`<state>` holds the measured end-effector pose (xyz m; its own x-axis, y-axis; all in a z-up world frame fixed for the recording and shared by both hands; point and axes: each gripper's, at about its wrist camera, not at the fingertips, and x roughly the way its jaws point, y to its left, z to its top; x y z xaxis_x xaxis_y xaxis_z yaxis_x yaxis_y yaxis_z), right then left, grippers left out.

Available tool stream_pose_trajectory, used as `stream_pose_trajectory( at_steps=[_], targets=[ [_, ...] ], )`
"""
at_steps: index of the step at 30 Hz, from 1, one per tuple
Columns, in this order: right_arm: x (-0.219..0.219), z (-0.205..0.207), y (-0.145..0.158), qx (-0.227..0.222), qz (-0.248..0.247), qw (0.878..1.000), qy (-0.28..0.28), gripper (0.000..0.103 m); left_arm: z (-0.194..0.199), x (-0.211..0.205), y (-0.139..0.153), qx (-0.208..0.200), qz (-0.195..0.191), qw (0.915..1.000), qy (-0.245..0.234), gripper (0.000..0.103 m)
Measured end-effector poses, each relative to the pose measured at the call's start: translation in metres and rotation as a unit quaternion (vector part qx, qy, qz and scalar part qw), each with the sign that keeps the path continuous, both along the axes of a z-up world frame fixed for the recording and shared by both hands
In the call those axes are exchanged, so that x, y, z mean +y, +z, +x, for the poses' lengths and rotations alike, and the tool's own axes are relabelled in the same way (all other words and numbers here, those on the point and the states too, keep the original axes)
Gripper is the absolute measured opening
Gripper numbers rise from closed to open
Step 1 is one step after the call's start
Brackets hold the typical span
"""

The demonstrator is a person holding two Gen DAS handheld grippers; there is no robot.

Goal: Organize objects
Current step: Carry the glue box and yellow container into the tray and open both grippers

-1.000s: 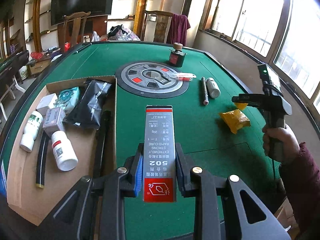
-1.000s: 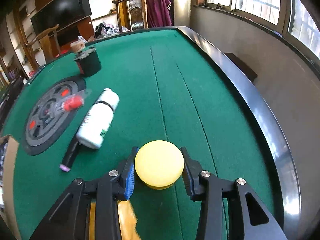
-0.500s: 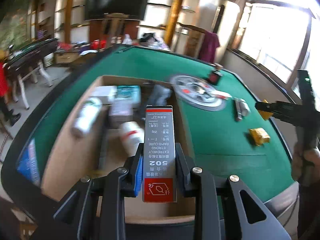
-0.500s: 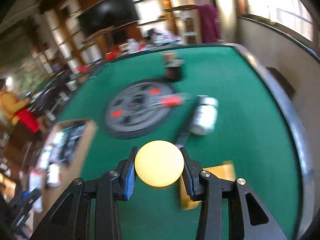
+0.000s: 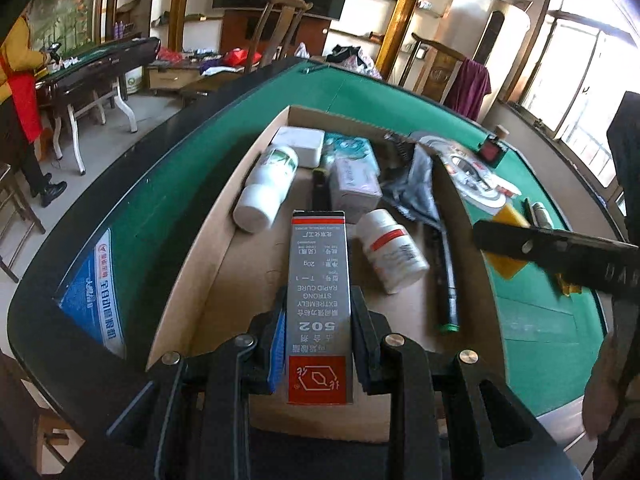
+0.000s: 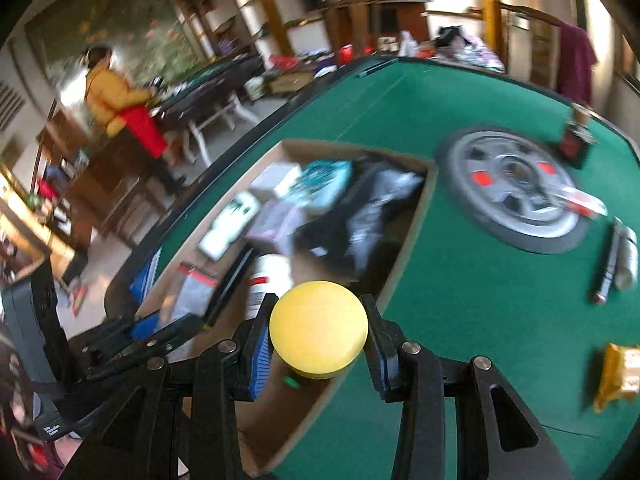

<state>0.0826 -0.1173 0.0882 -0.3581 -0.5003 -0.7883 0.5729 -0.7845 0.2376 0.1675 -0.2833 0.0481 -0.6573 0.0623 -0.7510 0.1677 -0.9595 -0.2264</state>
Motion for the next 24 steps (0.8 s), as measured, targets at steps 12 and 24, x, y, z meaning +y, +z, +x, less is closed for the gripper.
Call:
stream_pose_trajectory(
  at_steps=[12, 24],
  targets=[
    [-0.047, -0.03, -0.026, -0.004, 0.064, 0.998, -0.001, 0.044, -0.012, -0.007, -0.011, -0.009, 0.017, 0.9998, 0.002, 0.036],
    [-0.058, -0.043, -0.046, -0.025, 0.085, 0.996, -0.006, 0.048, 0.011, -0.013, 0.02, 0.04, 0.024, 0.9988, 0.012, 0.082]
  ],
)
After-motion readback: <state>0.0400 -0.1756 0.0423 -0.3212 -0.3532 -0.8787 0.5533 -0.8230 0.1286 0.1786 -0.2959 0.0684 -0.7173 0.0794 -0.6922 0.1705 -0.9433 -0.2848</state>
